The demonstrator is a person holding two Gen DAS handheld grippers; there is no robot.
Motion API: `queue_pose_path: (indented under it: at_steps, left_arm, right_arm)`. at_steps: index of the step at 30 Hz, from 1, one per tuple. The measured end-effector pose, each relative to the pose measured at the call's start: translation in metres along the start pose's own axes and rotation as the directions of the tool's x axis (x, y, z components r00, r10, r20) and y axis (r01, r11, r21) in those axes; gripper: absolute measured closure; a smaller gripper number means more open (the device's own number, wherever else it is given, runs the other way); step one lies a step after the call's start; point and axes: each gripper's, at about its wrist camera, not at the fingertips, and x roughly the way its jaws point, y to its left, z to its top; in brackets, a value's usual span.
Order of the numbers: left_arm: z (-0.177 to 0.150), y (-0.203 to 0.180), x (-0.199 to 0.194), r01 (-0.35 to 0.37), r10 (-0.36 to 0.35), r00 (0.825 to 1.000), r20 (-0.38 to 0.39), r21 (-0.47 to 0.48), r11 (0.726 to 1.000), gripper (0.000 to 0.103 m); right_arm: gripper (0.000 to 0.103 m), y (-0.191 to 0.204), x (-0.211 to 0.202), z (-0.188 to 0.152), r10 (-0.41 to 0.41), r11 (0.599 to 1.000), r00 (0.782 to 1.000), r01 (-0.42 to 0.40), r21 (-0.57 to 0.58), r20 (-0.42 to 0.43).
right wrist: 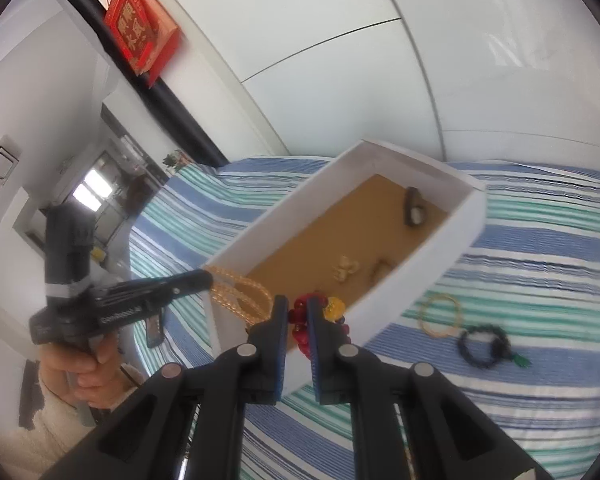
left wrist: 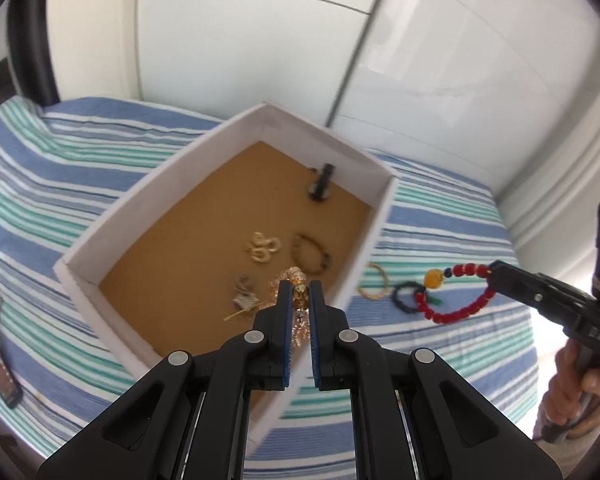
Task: Organize jewelry
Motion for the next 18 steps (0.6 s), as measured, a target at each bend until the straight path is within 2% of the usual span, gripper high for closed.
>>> queue_pose_path:
  at_steps: [4,10,15,18]
  left_arm:
    - [0.005,0.027,0.025,-0.064,0.063,0.998,-0.029,-0.047,0.997,0.098]
    - [0.006,0.050,0.055,-0.110,0.104,0.992,-0.077,-0.077,0.991,0.098]
    - [-0.007,0.051,0.075,-0.128,0.120,0.986,-0.113,-0.066,0.990,0.098]
    - [-0.019,0.053,0.090,-0.149,0.140,0.980,-0.142,-0.055,0.987,0.097]
  right_arm:
    - [0.093,0.010,0.038,0.013,0.016,1.000,1.000,-0.016,-0.018,-0.019]
    - [0.093,0.013,0.098,0.020,0.006,1.000,0.998,-0.008,-0.027,-0.065]
    - [0.093,0.009,0.144,0.007,-0.044,0.998,0.991,0.038,-0.048,-0.126]
    - [0.091,0.007,0.161,-0.005,-0.099,0.992,0.987,0.088,-0.087,-0.127]
